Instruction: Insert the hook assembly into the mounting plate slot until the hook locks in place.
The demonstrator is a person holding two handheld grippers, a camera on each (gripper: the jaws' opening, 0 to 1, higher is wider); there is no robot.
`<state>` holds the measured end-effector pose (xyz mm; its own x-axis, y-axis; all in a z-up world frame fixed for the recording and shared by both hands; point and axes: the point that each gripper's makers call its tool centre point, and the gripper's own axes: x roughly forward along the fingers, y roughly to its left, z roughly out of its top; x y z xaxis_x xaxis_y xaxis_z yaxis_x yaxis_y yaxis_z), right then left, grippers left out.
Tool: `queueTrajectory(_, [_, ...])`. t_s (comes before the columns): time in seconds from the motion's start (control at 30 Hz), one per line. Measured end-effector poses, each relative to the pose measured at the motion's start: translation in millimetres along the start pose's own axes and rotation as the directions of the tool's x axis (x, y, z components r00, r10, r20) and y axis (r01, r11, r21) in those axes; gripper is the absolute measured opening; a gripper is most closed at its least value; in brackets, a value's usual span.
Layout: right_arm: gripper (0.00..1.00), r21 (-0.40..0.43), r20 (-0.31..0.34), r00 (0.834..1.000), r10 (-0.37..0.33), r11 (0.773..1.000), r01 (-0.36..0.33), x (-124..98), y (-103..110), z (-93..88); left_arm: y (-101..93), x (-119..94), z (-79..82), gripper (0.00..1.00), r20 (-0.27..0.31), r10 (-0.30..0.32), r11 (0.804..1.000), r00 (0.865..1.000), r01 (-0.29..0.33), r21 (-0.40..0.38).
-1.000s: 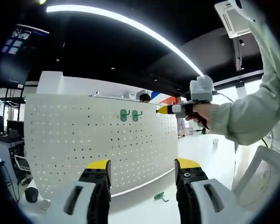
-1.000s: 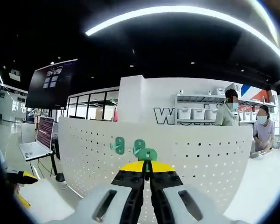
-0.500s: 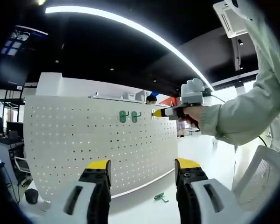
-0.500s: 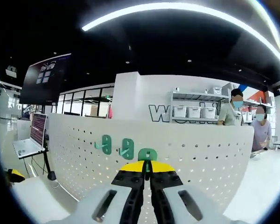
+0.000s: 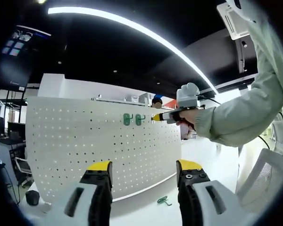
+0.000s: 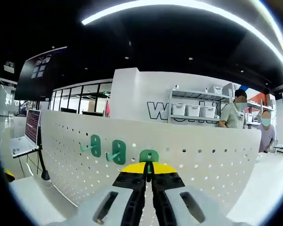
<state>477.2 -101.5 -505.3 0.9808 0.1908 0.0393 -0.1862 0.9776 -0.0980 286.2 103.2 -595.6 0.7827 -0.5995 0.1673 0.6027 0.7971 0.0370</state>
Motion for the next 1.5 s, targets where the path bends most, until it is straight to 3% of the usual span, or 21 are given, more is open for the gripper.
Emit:
queueTrajectory(0.73, [0.01, 0.036, 0.004, 1.0, -0.016, 0.999, 0.016, 15.6, -1.4, 5.0, 3.5, 0.8, -0.6, 0.56, 0.003, 0.007, 1.0, 1.0, -0.007, -0.029])
queueTrajectory(1.5, [0.01, -0.02, 0.001, 0.999, -0.054, 0.998, 0.054, 19.3, 1.5, 4.0, 5.4, 0.1, 0.8, 0.55, 0.009, 0.011, 0.999, 1.0, -0.011, -0.037])
